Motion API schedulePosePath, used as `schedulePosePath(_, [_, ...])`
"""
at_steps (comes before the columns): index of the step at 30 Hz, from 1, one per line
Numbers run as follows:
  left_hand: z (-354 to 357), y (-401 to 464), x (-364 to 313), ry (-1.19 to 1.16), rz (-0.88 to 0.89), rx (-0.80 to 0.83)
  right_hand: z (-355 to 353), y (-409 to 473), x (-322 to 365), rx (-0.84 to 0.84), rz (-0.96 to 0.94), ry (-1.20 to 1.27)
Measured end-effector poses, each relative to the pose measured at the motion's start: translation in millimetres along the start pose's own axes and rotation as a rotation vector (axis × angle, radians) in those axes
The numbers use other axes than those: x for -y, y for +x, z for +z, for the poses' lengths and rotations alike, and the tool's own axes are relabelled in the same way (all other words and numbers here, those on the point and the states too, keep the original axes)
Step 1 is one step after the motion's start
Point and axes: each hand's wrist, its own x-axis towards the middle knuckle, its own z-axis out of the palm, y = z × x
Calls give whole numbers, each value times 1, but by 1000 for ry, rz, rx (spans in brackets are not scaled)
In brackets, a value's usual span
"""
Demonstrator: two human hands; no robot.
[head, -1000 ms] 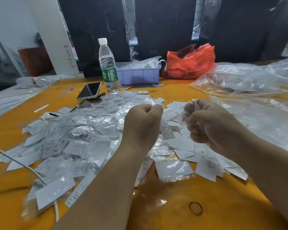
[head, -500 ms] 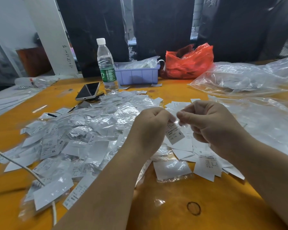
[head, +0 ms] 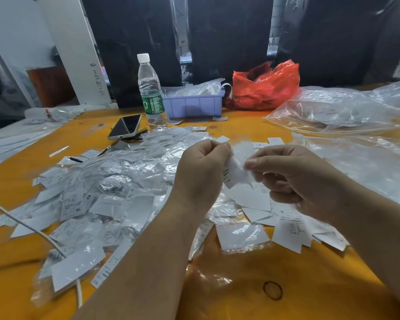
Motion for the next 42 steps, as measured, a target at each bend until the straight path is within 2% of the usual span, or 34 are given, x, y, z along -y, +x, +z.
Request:
schedulePosePath(4, [1, 1, 2, 20, 10, 11, 1, 1, -1, 83, 37, -24])
schedulePosePath(16, [3, 1, 4, 210, 118, 48, 2, 3, -7, 116, 38, 11])
schedulePosePath(21, [2, 2, 7, 212, 87, 23, 1, 3, -7, 123, 36, 44])
schedulePosePath(27, [1, 0, 6, 218, 98, 67, -2, 3, -7, 194, 46, 26])
schedulePosePath(42, [2, 2, 6, 189, 45, 47, -4, 4, -8, 160, 32, 33])
